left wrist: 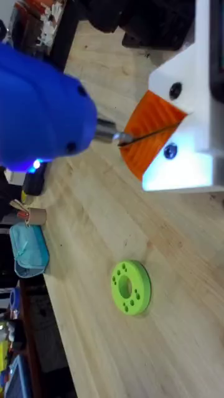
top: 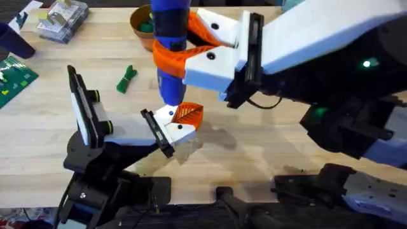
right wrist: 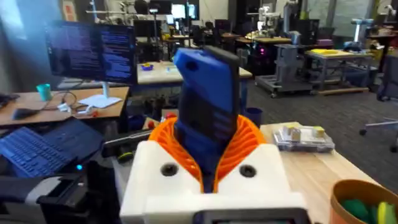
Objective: Pick up the gripper from the table and insert it into the empty holder that is missing its gripper. Then pick up a screw, insert it into the mounting hole, and use the screwdriver to tighten it. Finally, clean up the table by picking up the vegetable and placing it into the bucket.
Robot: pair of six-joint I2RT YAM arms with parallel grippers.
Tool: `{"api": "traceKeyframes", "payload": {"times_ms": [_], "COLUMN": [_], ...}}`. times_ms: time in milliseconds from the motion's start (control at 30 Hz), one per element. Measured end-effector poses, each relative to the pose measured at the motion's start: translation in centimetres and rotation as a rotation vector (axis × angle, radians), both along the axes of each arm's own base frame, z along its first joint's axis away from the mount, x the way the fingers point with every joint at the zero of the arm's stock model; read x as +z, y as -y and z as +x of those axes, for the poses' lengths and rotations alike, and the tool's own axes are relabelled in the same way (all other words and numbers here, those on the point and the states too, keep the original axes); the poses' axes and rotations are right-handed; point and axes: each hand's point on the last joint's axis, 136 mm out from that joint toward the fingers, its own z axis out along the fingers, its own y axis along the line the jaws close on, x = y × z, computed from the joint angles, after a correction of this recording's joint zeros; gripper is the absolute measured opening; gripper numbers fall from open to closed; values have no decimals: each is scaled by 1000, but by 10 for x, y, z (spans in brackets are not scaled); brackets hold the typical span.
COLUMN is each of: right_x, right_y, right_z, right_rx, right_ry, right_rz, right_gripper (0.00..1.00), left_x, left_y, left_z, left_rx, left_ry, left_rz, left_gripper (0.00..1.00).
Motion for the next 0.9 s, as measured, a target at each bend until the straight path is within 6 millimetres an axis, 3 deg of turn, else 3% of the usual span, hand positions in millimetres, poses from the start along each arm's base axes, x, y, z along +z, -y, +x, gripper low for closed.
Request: {"api": "traceKeyframes", "payload": {"times_ms": [467,900], "right_x": [-16,-19], "right_y": [-12,-14], "right_z": [3,3], "right_rx": [17,20], "right_ry": [-36,-43], "right_rz": [-30,-34], "right_gripper": [63,64], "left_x": [0,0], "left_y": [0,0], "left_z": [0,0], "left_rx": [0,0], "left_ry": [0,0], "left_rz": [0,0], "left_gripper": [11,11]}}
